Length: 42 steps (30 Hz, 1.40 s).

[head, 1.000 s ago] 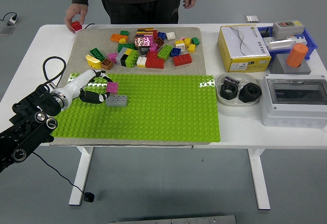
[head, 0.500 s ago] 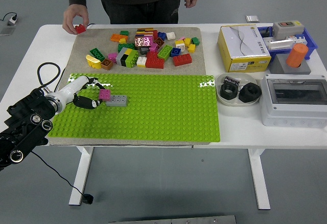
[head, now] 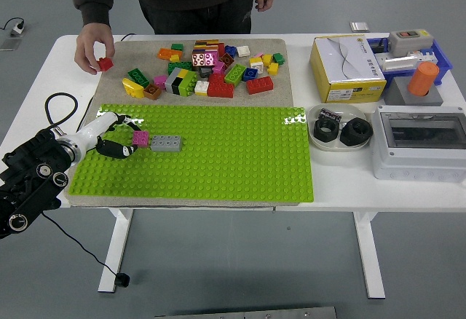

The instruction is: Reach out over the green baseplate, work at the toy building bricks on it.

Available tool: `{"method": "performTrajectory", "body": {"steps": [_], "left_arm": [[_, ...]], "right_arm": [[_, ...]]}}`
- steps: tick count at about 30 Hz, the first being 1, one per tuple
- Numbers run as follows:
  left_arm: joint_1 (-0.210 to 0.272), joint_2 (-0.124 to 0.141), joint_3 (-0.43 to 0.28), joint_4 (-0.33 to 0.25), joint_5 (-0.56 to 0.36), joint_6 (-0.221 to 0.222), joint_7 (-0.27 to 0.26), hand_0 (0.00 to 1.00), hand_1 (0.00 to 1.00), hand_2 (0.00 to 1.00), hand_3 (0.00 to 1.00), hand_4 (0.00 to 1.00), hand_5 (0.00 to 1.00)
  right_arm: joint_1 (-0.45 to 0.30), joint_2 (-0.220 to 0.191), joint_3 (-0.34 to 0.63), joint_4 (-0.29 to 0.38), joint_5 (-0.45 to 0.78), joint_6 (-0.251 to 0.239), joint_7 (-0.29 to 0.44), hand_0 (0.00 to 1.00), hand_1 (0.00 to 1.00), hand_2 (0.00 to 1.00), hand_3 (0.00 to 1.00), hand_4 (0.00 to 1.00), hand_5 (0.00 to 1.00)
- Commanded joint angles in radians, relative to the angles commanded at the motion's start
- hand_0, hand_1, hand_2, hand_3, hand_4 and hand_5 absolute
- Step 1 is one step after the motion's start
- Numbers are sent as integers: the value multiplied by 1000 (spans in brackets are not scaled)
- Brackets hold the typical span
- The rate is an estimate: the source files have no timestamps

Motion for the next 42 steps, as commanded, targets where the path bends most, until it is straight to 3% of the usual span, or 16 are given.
{"method": "performTrajectory", "body": {"steps": [19,20,26,37,38,42], "left_arm": [[0,-18,5,62,-11,21,-29,922,973,968,468,650,2],[-1,-18,5,64,-10,21,-30,922,973,969,502,495,2],[-1,-21,7,67,-9,25,-36,921,973,972,537,463,2],[-2,-23,14,61,-10,27,-47,920,972,972,564,455,2],[-2,-23,14,60,-10,27,-47,920,972,973,632,478,2],[-4,-22,14,55,-8,27,-50,920,972,973,632,478,2]], "right_arm": [[-1,1,-8,0,2,1,-1,579,646,718,769,532,998],[-1,2,-8,0,2,1,-1,579,646,715,770,532,998],[-1,1,-7,0,2,1,0,579,646,714,769,532,998],[-1,1,-6,0,2,1,1,579,646,713,769,531,998],[-1,1,-6,0,2,1,1,579,646,713,769,531,998],[0,0,-6,0,2,1,1,579,646,713,769,531,998]]}}
